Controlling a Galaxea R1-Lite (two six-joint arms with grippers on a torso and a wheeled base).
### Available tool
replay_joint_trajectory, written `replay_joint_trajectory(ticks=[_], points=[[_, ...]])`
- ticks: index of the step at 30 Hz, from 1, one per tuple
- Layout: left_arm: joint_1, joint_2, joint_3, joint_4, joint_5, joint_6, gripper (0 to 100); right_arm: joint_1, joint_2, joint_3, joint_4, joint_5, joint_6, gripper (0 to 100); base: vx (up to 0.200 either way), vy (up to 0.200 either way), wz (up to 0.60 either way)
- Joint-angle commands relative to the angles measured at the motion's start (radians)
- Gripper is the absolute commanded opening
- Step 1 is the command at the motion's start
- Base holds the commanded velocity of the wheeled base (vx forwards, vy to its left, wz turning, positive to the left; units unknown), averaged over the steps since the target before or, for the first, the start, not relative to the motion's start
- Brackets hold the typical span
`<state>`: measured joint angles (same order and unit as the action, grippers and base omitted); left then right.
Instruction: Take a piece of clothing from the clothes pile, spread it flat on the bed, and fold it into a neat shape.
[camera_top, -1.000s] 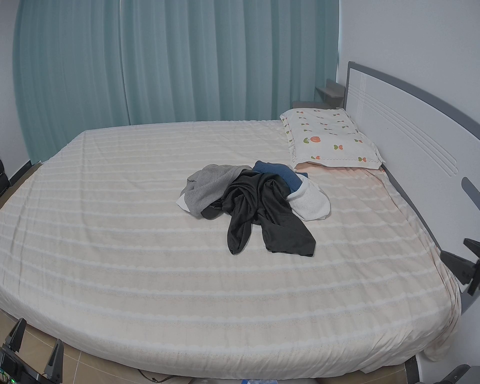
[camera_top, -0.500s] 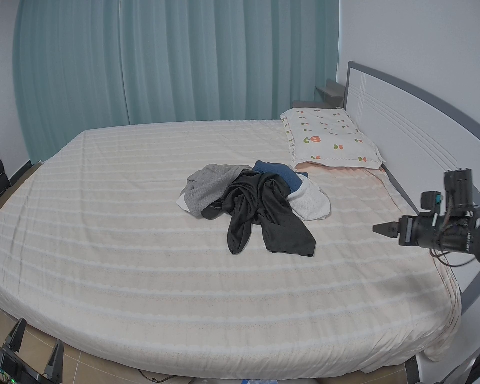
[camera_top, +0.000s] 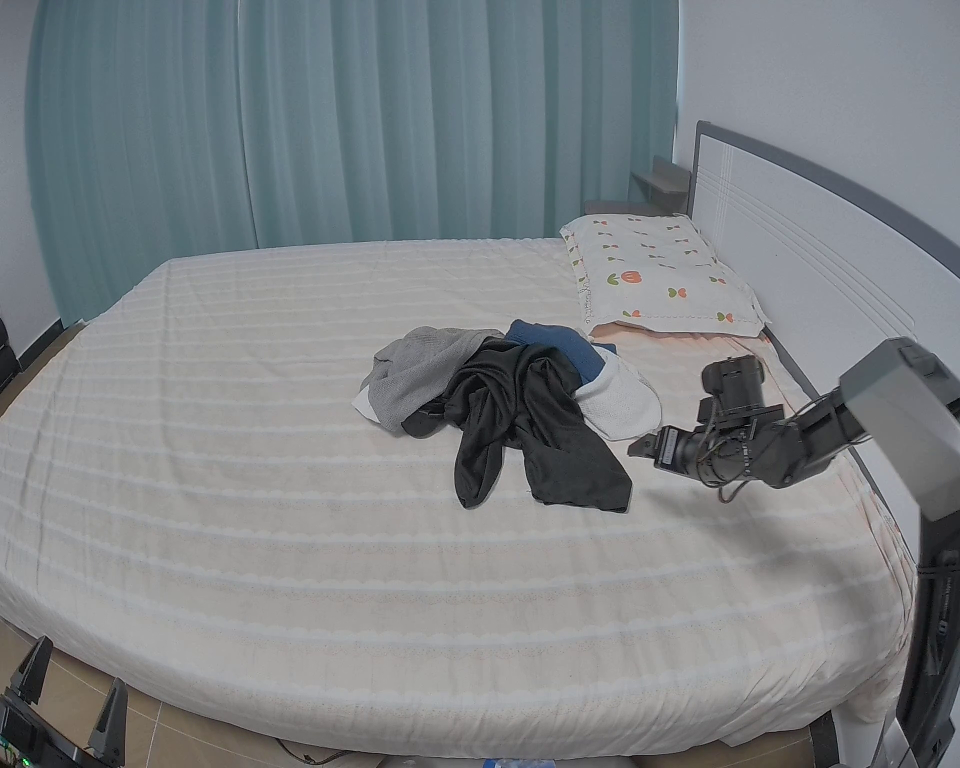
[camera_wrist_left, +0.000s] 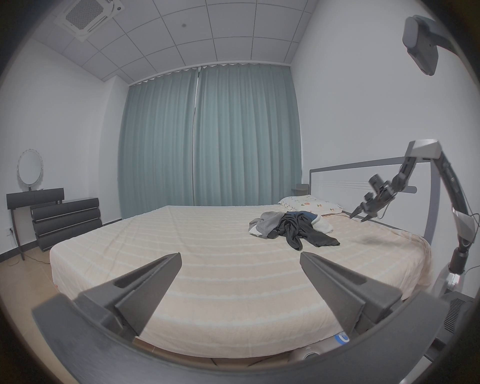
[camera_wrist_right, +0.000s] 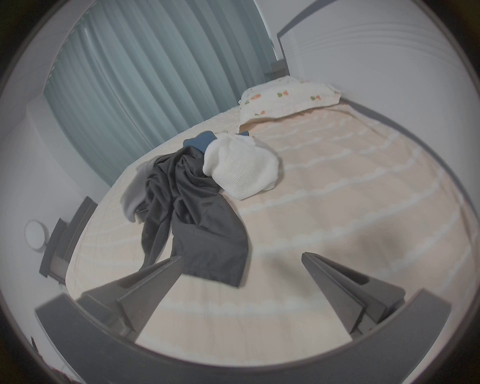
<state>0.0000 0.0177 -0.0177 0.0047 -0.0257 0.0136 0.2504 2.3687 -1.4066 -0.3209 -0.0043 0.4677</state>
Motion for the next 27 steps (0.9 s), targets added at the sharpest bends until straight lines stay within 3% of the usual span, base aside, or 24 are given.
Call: replay_joint_trajectory(ticks=[1,5,24,25,27], points=[[0.0,-0.018,0.015,0.0,0.0,0.0,100,0.056,0.294,-0.281,0.088,-0.049,0.124,100,0.0,0.0,0.0],[0.0,-0.018,0.015,0.0,0.0,0.0,100,0.066,0.314,-0.35,0.14,-0.063,0.172,100,0.0,0.0,0.0],[0.0,-0.018,0.015,0.0,0.0,0.0,100,0.082,0.354,-0.514,0.184,-0.076,0.172,100,0.0,0.0,0.0],[0.0,-0.018,0.015,0.0,0.0,0.0,100,0.084,0.353,-0.523,0.195,-0.085,0.17,0,0.0,0.0,0.0],[0.0,-0.018,0.015,0.0,0.0,0.0,100,0.084,0.353,-0.523,0.195,-0.085,0.17,0,0.0,0.0,0.0]])
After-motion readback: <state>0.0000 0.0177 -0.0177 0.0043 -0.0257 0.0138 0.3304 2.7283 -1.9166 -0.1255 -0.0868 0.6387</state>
